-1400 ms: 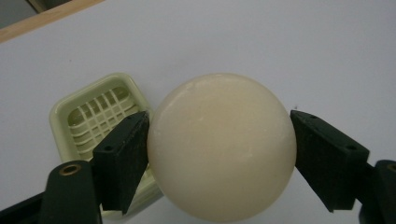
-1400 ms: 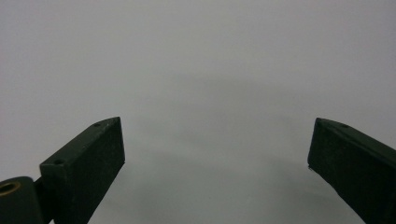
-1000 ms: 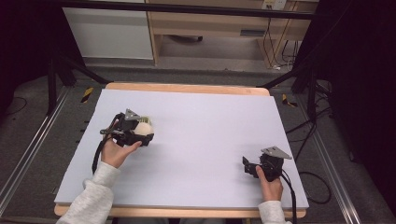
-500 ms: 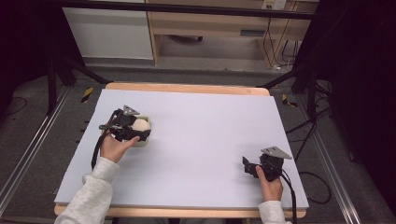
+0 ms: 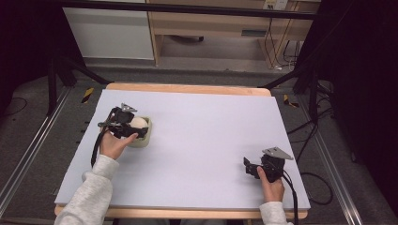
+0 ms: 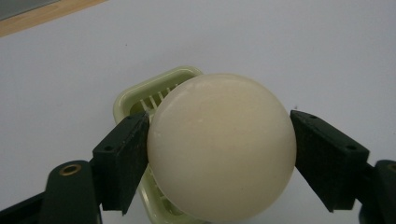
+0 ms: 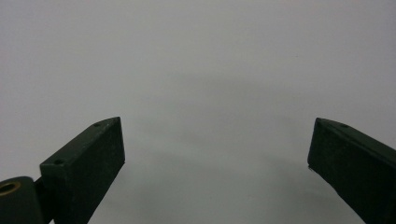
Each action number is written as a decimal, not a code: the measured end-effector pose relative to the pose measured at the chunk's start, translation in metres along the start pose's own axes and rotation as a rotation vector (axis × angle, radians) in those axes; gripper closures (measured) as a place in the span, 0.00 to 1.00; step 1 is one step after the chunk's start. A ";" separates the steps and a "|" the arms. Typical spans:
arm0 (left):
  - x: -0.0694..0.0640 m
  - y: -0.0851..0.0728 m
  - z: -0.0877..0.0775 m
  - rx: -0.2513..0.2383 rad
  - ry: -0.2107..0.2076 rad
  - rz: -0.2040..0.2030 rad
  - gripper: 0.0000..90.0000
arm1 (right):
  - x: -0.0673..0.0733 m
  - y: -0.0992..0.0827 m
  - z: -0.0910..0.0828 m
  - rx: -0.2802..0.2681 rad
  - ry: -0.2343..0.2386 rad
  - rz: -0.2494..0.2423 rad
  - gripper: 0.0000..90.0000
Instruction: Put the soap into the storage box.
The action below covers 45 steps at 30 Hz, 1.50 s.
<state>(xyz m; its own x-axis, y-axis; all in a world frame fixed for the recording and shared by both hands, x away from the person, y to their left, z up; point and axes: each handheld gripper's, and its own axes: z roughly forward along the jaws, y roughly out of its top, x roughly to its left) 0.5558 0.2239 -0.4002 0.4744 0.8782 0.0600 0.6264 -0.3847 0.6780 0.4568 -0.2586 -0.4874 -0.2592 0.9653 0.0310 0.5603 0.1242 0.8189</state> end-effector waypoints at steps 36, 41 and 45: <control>0.020 -0.007 0.034 0.061 0.016 -0.070 0.25 | 0.000 0.000 0.000 -0.005 -0.008 -0.007 0.05; 0.020 -0.010 0.036 0.063 0.015 -0.070 0.25 | 0.000 0.000 0.000 -0.005 -0.008 -0.007 0.05; 0.021 -0.011 0.036 0.067 0.012 -0.067 0.25 | 0.000 0.000 0.000 -0.004 -0.008 -0.008 0.05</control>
<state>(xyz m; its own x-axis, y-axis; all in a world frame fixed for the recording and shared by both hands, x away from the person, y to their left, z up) 0.5812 0.2358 -0.4326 0.4233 0.9057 0.0251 0.6964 -0.3429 0.6304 0.4567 -0.2584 -0.4875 -0.2575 0.9661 0.0204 0.5553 0.1307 0.8213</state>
